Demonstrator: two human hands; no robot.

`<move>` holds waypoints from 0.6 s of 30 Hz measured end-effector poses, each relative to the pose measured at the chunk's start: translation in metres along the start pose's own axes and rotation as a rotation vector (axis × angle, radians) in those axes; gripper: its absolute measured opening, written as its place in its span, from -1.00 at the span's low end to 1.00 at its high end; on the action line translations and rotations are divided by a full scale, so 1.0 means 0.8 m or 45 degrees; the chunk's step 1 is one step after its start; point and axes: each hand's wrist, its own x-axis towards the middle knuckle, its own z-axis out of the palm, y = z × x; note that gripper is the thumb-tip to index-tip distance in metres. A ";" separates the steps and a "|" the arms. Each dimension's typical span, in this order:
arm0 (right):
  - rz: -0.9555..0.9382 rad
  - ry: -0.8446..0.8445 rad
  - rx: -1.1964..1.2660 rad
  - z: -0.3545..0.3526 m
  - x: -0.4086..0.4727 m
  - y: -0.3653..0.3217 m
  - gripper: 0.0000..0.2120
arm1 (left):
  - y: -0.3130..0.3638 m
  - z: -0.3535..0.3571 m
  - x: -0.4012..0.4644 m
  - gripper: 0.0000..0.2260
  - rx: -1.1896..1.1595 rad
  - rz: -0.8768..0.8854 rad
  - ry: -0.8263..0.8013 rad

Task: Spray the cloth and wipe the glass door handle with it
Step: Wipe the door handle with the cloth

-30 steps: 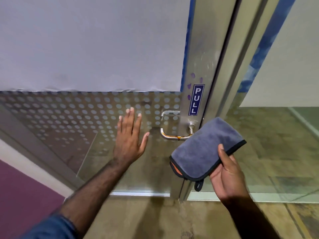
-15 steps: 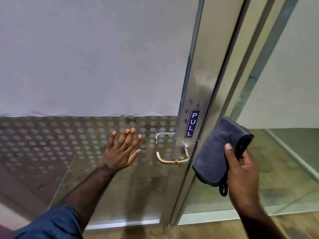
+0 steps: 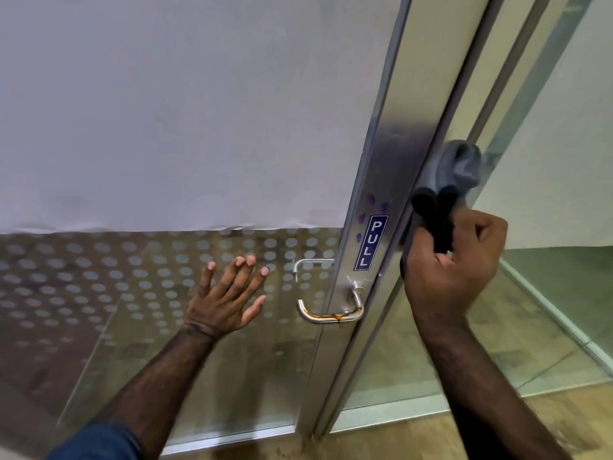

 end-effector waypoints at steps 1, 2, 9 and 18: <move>-0.014 -0.025 0.014 0.013 0.001 -0.005 -0.71 | 0.000 -0.001 0.001 -0.25 0.000 0.003 0.005; -0.028 -0.048 0.013 0.026 0.001 -0.009 -0.63 | 0.000 -0.001 0.002 -0.25 0.000 0.008 0.010; -0.153 -0.111 -0.240 0.082 -0.018 -0.014 -0.52 | -0.001 0.001 0.002 -0.24 0.012 0.025 0.033; 0.059 -0.476 -0.117 0.054 -0.093 -0.012 -0.51 | -0.001 0.005 -0.001 -0.26 0.037 0.023 0.032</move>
